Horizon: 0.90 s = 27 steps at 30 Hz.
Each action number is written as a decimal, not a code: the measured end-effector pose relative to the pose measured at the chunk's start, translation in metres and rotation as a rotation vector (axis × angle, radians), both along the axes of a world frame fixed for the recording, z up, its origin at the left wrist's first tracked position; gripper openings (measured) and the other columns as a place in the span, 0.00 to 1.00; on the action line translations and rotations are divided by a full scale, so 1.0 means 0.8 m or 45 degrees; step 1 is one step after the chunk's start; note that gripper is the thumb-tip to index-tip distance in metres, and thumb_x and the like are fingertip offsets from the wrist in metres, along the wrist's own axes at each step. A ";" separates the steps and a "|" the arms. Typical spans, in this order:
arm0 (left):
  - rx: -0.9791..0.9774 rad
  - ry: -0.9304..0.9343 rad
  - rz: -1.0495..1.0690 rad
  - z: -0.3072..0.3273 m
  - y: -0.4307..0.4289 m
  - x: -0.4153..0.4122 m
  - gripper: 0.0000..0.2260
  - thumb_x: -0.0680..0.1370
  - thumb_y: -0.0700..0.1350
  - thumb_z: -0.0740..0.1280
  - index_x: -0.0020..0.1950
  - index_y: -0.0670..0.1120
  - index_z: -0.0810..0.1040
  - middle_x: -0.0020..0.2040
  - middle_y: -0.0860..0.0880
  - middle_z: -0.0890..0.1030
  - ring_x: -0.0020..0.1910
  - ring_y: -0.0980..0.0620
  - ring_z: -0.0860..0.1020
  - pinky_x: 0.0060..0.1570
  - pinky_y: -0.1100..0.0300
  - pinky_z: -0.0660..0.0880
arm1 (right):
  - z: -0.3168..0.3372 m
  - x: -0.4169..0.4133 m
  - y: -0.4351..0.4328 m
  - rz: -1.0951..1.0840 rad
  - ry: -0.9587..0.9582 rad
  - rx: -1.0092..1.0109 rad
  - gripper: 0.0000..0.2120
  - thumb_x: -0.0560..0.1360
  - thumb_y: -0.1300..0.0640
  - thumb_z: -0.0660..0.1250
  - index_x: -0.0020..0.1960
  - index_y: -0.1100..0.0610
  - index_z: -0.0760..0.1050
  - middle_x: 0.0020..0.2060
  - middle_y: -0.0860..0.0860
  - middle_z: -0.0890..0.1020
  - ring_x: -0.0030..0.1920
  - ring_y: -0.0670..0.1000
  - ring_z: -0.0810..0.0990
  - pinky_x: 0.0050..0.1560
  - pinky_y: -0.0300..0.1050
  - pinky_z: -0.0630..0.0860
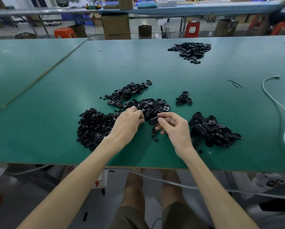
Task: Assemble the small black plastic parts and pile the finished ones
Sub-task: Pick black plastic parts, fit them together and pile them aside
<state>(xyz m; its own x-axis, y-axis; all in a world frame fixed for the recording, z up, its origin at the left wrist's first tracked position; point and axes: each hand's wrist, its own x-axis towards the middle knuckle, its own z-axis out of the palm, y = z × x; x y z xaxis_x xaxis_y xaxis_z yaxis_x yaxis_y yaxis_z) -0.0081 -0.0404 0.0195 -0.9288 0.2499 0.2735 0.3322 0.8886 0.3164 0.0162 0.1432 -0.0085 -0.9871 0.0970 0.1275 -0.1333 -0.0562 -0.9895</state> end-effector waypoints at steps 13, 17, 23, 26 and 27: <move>1.345 -0.264 0.033 -0.025 0.038 0.004 0.04 0.79 0.38 0.72 0.53 0.45 0.81 0.46 0.46 0.85 0.41 0.58 0.81 0.37 0.65 0.75 | -0.001 0.000 0.002 -0.089 -0.013 -0.022 0.08 0.80 0.68 0.69 0.56 0.59 0.83 0.43 0.55 0.88 0.43 0.52 0.88 0.39 0.38 0.79; 1.494 -0.234 0.034 -0.030 0.034 0.006 0.04 0.78 0.38 0.74 0.50 0.46 0.83 0.43 0.52 0.85 0.42 0.57 0.81 0.37 0.65 0.75 | 0.000 -0.001 0.002 -0.091 -0.006 -0.055 0.06 0.80 0.68 0.68 0.54 0.62 0.81 0.42 0.55 0.88 0.43 0.53 0.89 0.36 0.38 0.79; 1.466 -0.242 -0.031 -0.031 0.035 0.007 0.05 0.77 0.39 0.75 0.47 0.49 0.85 0.43 0.53 0.86 0.43 0.59 0.81 0.38 0.68 0.74 | 0.000 0.000 0.001 -0.101 -0.009 -0.065 0.05 0.80 0.68 0.69 0.54 0.61 0.81 0.43 0.54 0.88 0.43 0.53 0.89 0.38 0.38 0.80; 1.461 -0.232 -0.031 -0.032 0.034 0.007 0.05 0.77 0.39 0.75 0.48 0.49 0.86 0.43 0.53 0.86 0.41 0.59 0.80 0.39 0.68 0.74 | 0.000 0.001 0.003 -0.130 -0.010 -0.093 0.06 0.79 0.67 0.70 0.53 0.60 0.82 0.43 0.53 0.89 0.44 0.52 0.89 0.39 0.38 0.80; 1.459 -0.222 -0.024 -0.033 0.034 0.007 0.05 0.77 0.40 0.75 0.48 0.49 0.86 0.43 0.53 0.86 0.41 0.59 0.80 0.39 0.67 0.74 | 0.000 0.001 0.003 -0.137 -0.008 -0.100 0.06 0.79 0.67 0.70 0.53 0.59 0.81 0.43 0.53 0.89 0.44 0.52 0.89 0.40 0.38 0.80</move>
